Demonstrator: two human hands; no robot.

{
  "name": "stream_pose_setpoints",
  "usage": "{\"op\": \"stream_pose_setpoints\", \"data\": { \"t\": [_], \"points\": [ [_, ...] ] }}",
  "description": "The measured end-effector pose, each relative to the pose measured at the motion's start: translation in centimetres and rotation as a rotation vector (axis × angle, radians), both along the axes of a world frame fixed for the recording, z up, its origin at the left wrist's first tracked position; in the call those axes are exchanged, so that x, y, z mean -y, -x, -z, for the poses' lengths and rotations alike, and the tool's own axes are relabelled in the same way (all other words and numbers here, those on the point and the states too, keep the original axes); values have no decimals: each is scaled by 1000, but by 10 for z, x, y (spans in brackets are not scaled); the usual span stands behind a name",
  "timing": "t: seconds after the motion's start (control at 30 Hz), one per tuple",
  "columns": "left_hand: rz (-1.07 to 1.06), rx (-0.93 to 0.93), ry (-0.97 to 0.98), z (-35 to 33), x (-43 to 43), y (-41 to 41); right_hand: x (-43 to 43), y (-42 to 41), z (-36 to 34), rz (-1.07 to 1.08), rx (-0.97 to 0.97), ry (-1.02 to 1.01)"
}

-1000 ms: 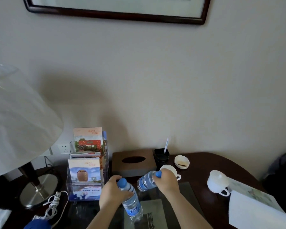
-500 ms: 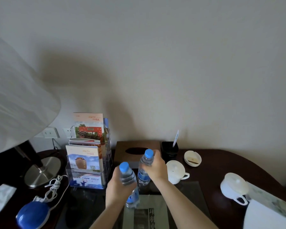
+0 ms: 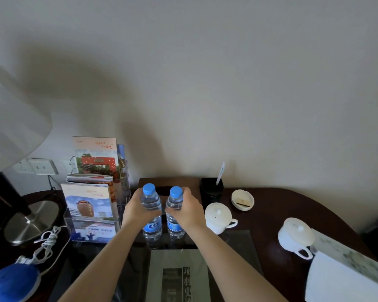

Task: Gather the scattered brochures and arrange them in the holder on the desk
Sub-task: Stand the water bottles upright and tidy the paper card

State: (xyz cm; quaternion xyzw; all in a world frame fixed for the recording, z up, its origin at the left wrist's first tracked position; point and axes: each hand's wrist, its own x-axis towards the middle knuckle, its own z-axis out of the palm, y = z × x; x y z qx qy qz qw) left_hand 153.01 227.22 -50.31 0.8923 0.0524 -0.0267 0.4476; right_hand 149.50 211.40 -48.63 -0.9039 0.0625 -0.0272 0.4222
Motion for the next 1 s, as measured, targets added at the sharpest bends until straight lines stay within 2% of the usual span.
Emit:
{"op": "stream_pose_setpoints", "data": {
  "t": [0.17,0.73,0.9,1.0],
  "points": [
    [57,9,-75,7,-3,0,-4,3,3,-13,10,10],
    [63,26,2,19,-11,10,-11,15,11,46,15,-6],
    [42,-45,-7,14,-7,10,-12,10,4,66,-56,-8],
    [-70,-176,70,6,-6,17,-13,16,-1,111,-100,-3]
  ]
}}
